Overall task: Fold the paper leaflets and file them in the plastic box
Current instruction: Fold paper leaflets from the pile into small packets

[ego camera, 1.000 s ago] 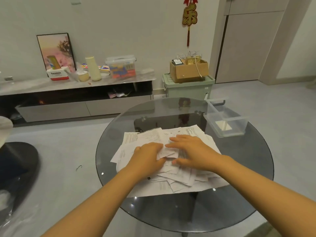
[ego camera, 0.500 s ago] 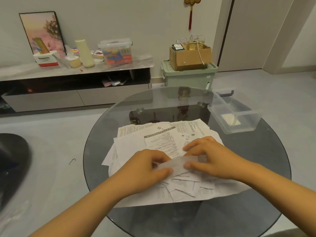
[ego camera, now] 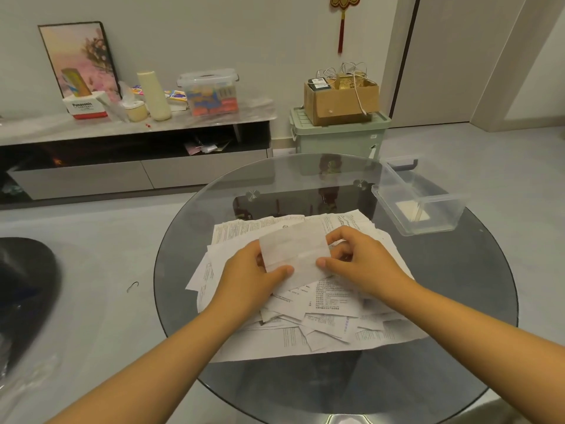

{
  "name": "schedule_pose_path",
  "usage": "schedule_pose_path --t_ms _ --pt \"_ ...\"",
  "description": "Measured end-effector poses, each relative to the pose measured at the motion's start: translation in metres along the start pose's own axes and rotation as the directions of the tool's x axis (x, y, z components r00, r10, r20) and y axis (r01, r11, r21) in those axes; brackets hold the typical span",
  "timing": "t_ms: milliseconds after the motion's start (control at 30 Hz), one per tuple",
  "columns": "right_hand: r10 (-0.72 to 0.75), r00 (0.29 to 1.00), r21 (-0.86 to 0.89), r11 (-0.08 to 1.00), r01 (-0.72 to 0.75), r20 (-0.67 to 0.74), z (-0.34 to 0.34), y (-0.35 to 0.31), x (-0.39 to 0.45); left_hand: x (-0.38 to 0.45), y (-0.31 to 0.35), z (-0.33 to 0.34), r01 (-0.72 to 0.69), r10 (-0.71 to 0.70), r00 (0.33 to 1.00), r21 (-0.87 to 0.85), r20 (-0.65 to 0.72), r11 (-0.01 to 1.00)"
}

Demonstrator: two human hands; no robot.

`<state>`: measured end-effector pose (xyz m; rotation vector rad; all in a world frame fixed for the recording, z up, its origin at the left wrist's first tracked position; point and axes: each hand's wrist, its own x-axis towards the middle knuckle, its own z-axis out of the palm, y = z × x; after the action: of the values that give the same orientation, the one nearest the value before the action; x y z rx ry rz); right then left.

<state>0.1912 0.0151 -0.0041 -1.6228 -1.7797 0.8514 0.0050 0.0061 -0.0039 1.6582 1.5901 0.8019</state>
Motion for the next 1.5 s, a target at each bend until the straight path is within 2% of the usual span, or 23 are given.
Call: schedule_pose_path --t_ms 167,300,400,467,533,633,867,1067,1267,1500 --pt "0.021 0.999 -0.129 0.991 -0.025 -0.031 0.012 0.003 0.002 0.002 -0.002 0.002 -0.028 0.03 1.0 0.138 -0.007 0.99" --pt "-0.016 0.998 -0.257 0.966 0.001 -0.057 0.013 0.005 -0.001 0.001 -0.006 0.004 -0.051 0.057 0.998 0.261 -0.013 0.964" --pt "-0.097 0.994 -0.305 0.949 0.078 -0.049 0.012 0.004 -0.004 0.002 -0.011 0.004 -0.176 0.191 0.981 0.402 0.003 0.899" --pt "-0.146 0.989 -0.398 0.908 0.133 -0.003 0.009 0.003 -0.005 0.002 -0.012 0.004 -0.268 0.272 0.96 0.472 0.062 0.84" --pt "-0.154 0.987 -0.475 0.866 0.158 0.048 0.006 0.003 -0.006 0.003 -0.014 0.006 -0.32 0.29 0.947 0.504 0.139 0.803" --pt "-0.165 0.983 -0.518 0.835 0.185 0.085 0.002 0.005 -0.004 0.003 -0.015 0.007 -0.337 0.274 0.941 0.498 0.197 0.799" --pt "-0.25 0.949 -0.551 0.773 0.316 0.193 -0.003 0.007 -0.003 0.004 -0.015 0.004 -0.388 0.321 0.922 0.541 0.217 0.746" --pt "-0.338 0.927 -0.499 0.782 0.373 0.163 -0.007 0.008 -0.004 0.002 -0.01 -0.001 -0.384 0.356 0.923 0.447 0.147 0.808" --pt "-0.202 0.979 -0.392 0.899 0.196 0.027 -0.002 0.008 -0.001 0.0 -0.007 0.001 -0.318 0.327 0.944 0.323 0.027 0.891" --pt "-0.078 0.996 -0.33 0.942 0.06 -0.042 0.019 0.006 0.0 0.005 -0.006 0.013 -0.19 0.199 0.98 0.293 -0.001 0.937"
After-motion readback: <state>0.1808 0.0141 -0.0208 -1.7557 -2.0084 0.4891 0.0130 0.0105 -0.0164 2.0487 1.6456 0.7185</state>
